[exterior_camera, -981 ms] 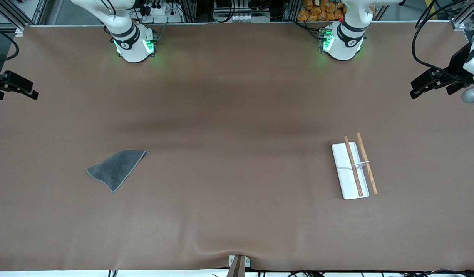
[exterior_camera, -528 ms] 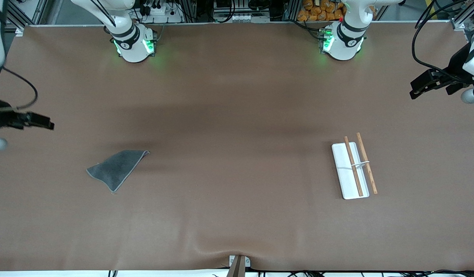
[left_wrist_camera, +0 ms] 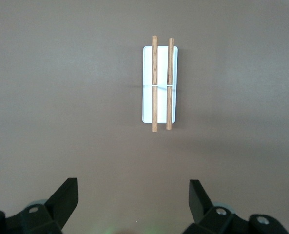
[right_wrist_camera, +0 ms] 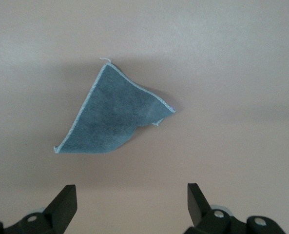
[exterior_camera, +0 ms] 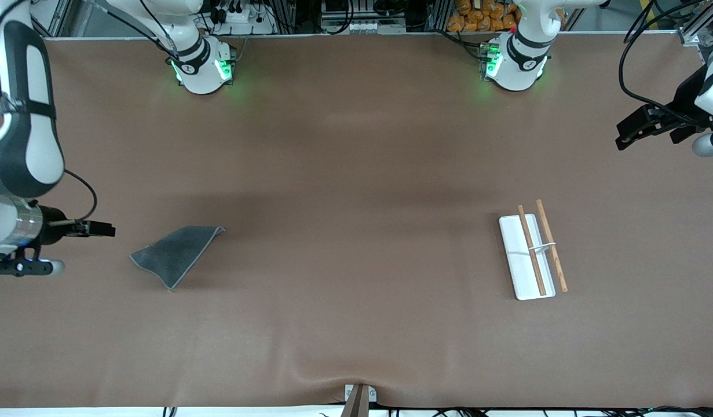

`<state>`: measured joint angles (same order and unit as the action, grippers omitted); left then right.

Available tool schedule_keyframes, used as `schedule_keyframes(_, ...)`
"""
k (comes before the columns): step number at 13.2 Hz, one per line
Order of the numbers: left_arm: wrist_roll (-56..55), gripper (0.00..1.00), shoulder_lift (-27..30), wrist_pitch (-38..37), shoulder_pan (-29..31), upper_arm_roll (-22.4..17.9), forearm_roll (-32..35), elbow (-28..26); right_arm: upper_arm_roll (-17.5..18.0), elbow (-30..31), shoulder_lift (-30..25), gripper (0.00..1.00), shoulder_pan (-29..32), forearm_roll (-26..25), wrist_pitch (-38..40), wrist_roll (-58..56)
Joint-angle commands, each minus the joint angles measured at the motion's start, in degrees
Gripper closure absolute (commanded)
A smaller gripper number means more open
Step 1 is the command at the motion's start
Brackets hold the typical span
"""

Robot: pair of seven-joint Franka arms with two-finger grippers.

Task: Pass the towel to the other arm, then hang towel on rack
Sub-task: 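Reach the right gripper down to the corner of the grey towel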

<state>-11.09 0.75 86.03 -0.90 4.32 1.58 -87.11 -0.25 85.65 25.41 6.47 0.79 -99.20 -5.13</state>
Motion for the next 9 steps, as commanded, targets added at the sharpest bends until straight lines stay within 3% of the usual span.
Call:
schedule_keyframes(1,1.16,0.00,-0.57,0.54,-0.25,0.08,1.24,0.71,0.17,0.12,2.97,0.00,1.43,-0.09,-0.02,0.20)
schedule_keyframes(9,0.02,0.00,-1.45,3.00,-2.35,0.17,0.62,0.80,0.17,13.21,3.24,0.00,5.75,5.53,-11.70,10.39)
